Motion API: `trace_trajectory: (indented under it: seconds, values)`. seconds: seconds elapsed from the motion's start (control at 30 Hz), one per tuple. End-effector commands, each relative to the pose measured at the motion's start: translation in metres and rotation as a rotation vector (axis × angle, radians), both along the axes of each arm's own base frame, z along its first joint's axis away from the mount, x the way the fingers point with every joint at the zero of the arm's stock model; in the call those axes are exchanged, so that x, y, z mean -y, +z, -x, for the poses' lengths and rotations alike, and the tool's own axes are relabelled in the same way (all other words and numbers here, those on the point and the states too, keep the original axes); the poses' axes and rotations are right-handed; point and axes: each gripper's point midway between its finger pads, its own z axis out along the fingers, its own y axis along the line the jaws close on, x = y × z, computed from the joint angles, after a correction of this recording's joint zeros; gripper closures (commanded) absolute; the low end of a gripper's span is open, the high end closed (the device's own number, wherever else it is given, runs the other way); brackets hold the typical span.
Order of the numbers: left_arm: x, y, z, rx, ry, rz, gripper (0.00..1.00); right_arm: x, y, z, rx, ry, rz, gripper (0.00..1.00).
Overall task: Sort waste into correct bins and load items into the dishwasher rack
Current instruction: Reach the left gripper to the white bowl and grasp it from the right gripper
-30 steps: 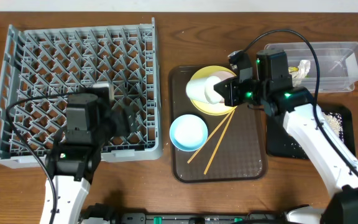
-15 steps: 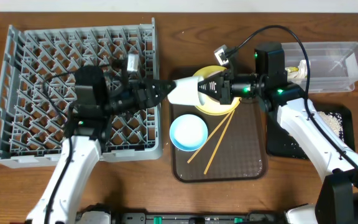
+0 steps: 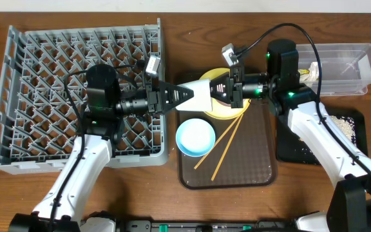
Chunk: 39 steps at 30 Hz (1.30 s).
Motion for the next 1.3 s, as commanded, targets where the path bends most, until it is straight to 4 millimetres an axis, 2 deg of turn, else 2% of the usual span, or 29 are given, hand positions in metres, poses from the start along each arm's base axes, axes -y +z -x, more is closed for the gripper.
trace_trajectory:
  seconds: [0.0,0.17,0.37,1.1,1.17,1.27]
  values:
    - [0.013,0.009,0.010,-0.005,-0.063,0.021,0.26,-0.009,0.004,0.010,-0.006,0.047,-0.014,0.99]
    - [0.018,0.020,0.013,0.025,-0.079,0.042,0.26,-0.012,0.005,0.011,0.004,0.055,-0.016,0.99]
    - [0.020,0.020,0.013,0.028,-0.079,0.042,0.25,-0.021,0.006,0.016,0.018,0.070,-0.015,0.99]
    - [0.023,0.020,0.016,0.028,-0.089,0.042,0.25,-0.029,0.008,0.019,0.049,0.081,-0.019,0.99]
    - [0.023,0.020,0.016,0.028,-0.090,0.042,0.26,-0.029,0.008,0.018,0.050,0.074,-0.015,0.99]
    - [0.023,0.020,0.016,0.028,-0.090,0.042,0.35,-0.029,0.008,0.018,0.050,0.073,-0.015,0.99]
